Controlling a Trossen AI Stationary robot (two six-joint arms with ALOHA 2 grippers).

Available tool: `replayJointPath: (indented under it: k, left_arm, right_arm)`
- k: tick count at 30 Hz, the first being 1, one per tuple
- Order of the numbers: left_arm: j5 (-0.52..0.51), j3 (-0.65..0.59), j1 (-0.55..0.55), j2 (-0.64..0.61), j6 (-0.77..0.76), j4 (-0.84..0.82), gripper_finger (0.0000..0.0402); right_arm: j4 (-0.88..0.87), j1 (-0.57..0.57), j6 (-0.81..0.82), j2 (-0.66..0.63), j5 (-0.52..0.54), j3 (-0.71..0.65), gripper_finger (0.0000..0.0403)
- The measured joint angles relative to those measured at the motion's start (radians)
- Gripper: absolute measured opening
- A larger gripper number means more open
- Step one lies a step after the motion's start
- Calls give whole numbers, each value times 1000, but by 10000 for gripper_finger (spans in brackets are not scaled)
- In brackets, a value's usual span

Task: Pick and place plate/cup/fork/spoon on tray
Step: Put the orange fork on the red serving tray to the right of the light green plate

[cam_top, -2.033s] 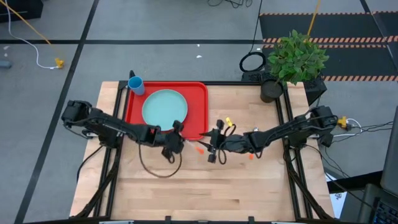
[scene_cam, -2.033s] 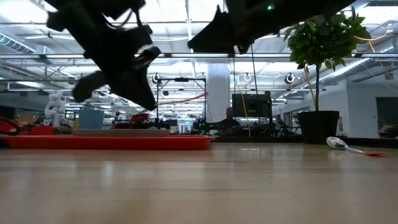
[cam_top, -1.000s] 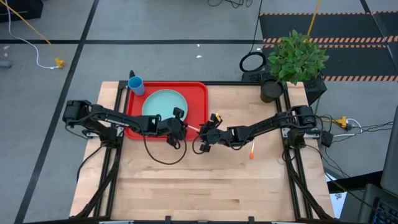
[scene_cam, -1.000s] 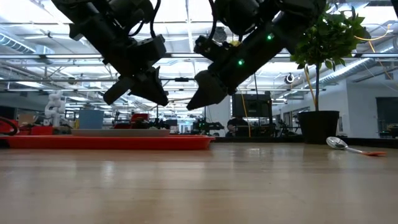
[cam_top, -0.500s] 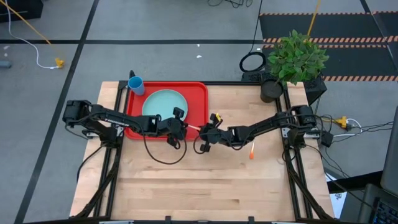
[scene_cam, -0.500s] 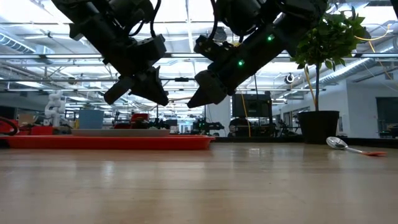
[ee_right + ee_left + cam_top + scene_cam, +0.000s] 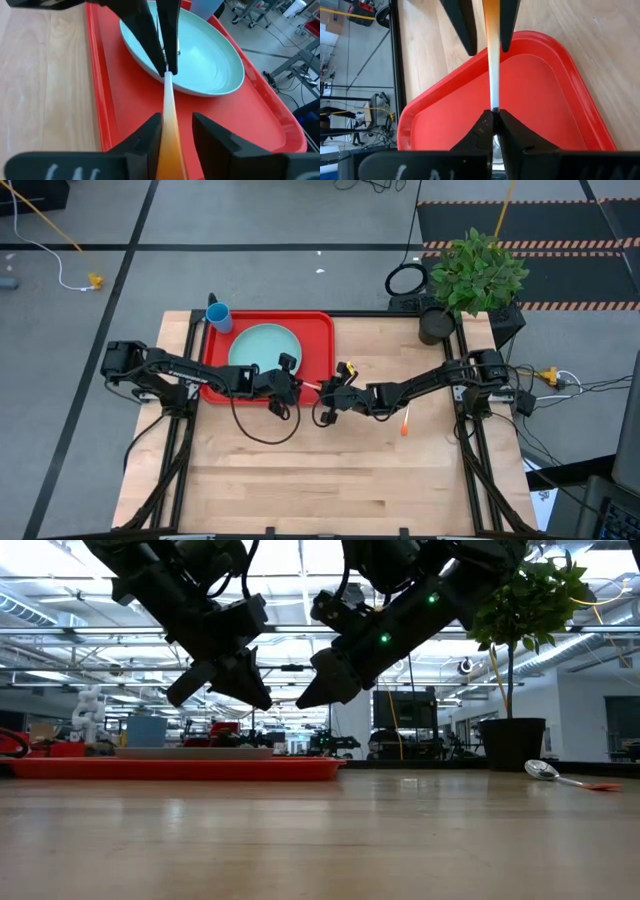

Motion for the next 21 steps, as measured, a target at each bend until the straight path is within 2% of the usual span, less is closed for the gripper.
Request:
replayJointPath:
  k: [10, 21]
  left_arm:
    - [25, 0, 0, 0, -21, 20, 28]
    - [26, 0, -1, 0, -113, 74, 32]
  right_arm:
    - [-17, 0, -18, 0, 0, -1, 7]
    - [-13, -2, 2, 0, 2, -1, 1]
